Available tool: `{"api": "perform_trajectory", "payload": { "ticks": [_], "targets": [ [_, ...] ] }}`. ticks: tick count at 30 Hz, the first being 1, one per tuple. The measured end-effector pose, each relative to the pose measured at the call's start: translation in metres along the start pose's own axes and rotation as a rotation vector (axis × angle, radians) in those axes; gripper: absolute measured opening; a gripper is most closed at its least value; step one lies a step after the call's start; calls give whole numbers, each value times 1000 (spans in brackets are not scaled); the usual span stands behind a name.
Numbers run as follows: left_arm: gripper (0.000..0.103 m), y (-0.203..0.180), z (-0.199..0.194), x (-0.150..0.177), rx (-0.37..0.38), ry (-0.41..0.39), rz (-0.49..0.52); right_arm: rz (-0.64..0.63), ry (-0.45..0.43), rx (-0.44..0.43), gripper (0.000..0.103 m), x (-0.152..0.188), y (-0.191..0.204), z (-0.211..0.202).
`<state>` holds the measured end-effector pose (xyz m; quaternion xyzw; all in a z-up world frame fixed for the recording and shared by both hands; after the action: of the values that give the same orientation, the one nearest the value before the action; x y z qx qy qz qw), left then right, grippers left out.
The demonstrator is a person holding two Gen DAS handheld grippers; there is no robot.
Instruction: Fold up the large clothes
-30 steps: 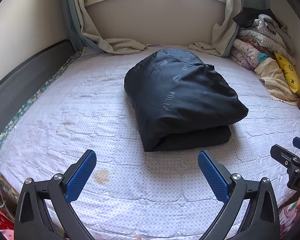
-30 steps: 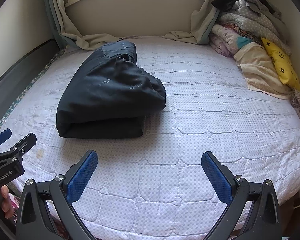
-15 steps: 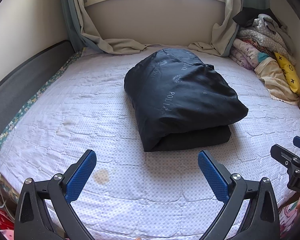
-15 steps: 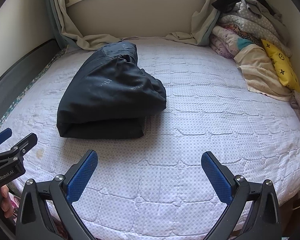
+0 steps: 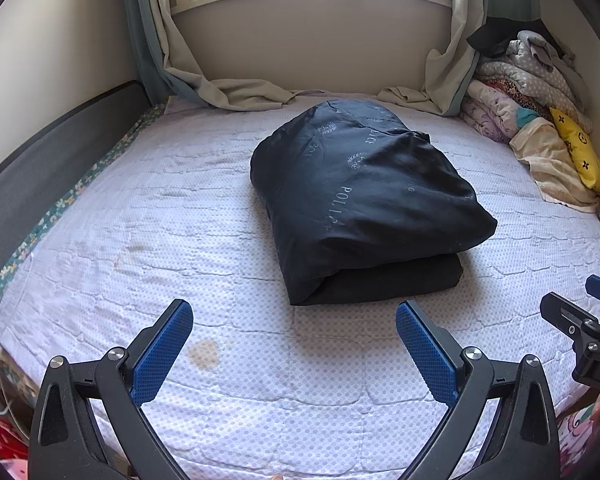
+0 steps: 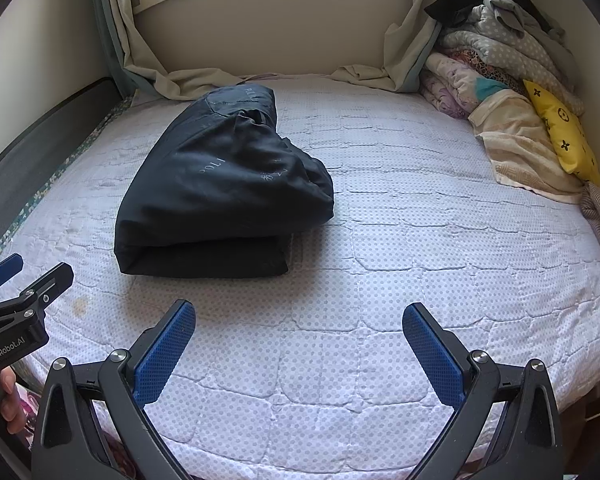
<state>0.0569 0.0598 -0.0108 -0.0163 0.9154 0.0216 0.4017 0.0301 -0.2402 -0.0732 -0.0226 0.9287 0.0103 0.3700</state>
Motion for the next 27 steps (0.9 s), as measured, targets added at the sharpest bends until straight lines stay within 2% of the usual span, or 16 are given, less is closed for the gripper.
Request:
{"api": "perform_trajectory", "payload": {
  "ticks": [9, 27],
  "targets": [
    [103, 2, -4, -3, -31, -25, 14, -3, -1, 0, 103, 0, 0, 0],
    [103, -1, -1, 0, -28, -11, 17, -3, 1, -4, 103, 0, -1, 0]
  ]
}}
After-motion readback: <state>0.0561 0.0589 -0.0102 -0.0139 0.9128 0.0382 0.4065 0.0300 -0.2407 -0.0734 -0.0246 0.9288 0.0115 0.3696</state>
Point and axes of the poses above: each gripper's, at about its wrist camera, not at the fingertips, and z roughly the way its jaws point, y to its left, x to its underside, the point moved 6 cm from there along z, roughly the way its jaws point, and after that the axes turned 5 degrees about -z, right-handed, at the moved point
